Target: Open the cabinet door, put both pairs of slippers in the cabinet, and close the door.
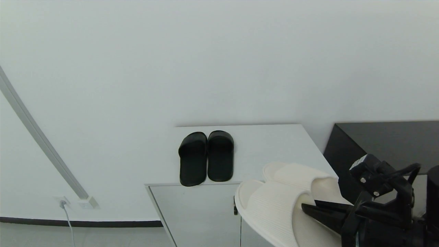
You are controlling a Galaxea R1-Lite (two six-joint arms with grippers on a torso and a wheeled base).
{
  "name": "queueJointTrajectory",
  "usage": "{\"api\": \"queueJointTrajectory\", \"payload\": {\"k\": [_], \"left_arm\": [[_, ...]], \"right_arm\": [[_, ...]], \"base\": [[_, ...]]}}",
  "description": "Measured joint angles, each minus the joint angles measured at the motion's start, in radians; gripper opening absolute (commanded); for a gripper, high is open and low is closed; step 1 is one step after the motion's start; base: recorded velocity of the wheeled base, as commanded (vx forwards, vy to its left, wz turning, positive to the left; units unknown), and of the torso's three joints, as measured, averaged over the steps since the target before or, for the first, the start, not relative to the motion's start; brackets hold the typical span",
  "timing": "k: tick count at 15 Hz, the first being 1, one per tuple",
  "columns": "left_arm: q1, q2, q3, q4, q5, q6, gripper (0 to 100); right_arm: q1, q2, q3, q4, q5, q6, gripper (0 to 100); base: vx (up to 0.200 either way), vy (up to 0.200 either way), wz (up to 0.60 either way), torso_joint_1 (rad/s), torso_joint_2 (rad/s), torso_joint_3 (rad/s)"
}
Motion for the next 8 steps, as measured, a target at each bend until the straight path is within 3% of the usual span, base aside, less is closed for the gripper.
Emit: {"api": "queueJointTrajectory", "payload": {"k": [8], "left_arm": [[0.000, 0.000, 0.000, 0.000, 0.001, -0.002, 0]], "right_arm": [[0.002, 0.010, 0.014, -0.004, 0.001, -0.003, 0]], "base": [[0.000, 0.000, 0.00, 0.000, 0.00, 0.000]]}}
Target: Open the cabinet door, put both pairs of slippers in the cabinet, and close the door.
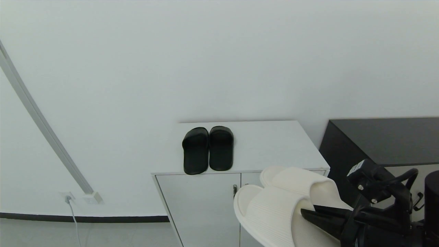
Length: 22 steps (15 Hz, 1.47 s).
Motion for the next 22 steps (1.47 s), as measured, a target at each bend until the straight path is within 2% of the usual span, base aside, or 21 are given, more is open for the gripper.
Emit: {"api": "queueJointTrajectory", "payload": {"k": [6, 7, 22], "left_arm": [[0.000, 0.000, 0.000, 0.000, -0.001, 0.004, 0], [0.000, 0.000, 0.000, 0.001, -0.002, 0.004, 100], [0.000, 0.000, 0.000, 0.000, -0.001, 0.008, 100]], "right_arm": [[0.006, 0.001, 0.010, 0.000, 0.000, 0.000, 0], [0.006, 0.001, 0.011, 0.000, 0.000, 0.000, 0], [0.021, 0.031, 0.020, -0.005, 0.001, 0.000, 0]], "base": [[0.000, 0.000, 0.00, -0.085, 0.20, 0.111], [0.000, 0.000, 0.00, -0.159, 0.36, 0.198], [0.000, 0.000, 0.00, -0.202, 0.49, 0.289]]}}
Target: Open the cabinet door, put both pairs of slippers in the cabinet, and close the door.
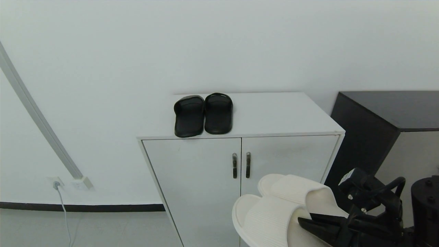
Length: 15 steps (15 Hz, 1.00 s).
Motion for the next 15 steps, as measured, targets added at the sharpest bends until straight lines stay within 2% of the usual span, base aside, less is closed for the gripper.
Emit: {"api": "queueJointTrajectory", "payload": {"k": [8, 15], "left_arm": [[0.000, 0.000, 0.000, 0.000, 0.000, -0.002, 100], [0.000, 0.000, 0.000, 0.000, -0.001, -0.004, 100]], "right_arm": [[0.024, -0.005, 0.017, 0.000, -0.004, -0.026, 0], [0.024, -0.003, 0.026, 0.000, -0.001, -0.026, 0]], "base": [[0.000, 0.000, 0.00, -0.171, 0.49, 0.323], [0.000, 0.000, 0.00, -0.104, 0.46, 0.355]]}}
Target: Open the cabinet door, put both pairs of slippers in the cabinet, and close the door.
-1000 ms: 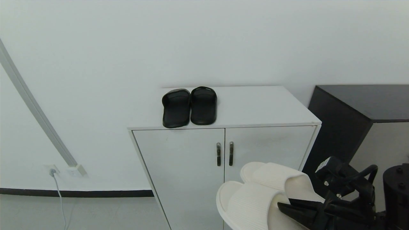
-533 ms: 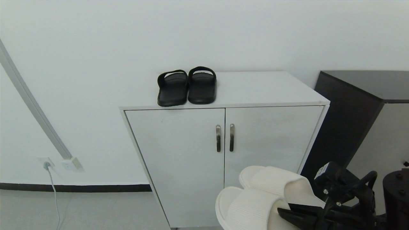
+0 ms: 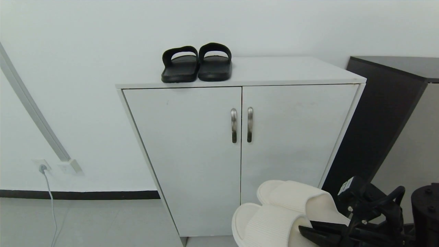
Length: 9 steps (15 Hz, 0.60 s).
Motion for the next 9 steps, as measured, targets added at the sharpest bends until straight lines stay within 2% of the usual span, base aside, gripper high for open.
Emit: {"api": "queueJointTrajectory", "payload": {"k": [4, 9], "left_arm": [[0.000, 0.000, 0.000, 0.001, 0.000, -0.001, 100], [0.000, 0.000, 0.000, 0.000, 0.001, -0.007, 100]], "right_arm": [[0.001, 0.005, 0.000, 0.000, 0.000, -0.016, 0], [0.001, 0.003, 0.002, -0.002, 0.001, -0.020, 0]], "base": [[0.000, 0.000, 0.00, -0.026, 0.41, 0.373], [0.000, 0.000, 0.00, 0.000, 0.01, 0.003]]}}
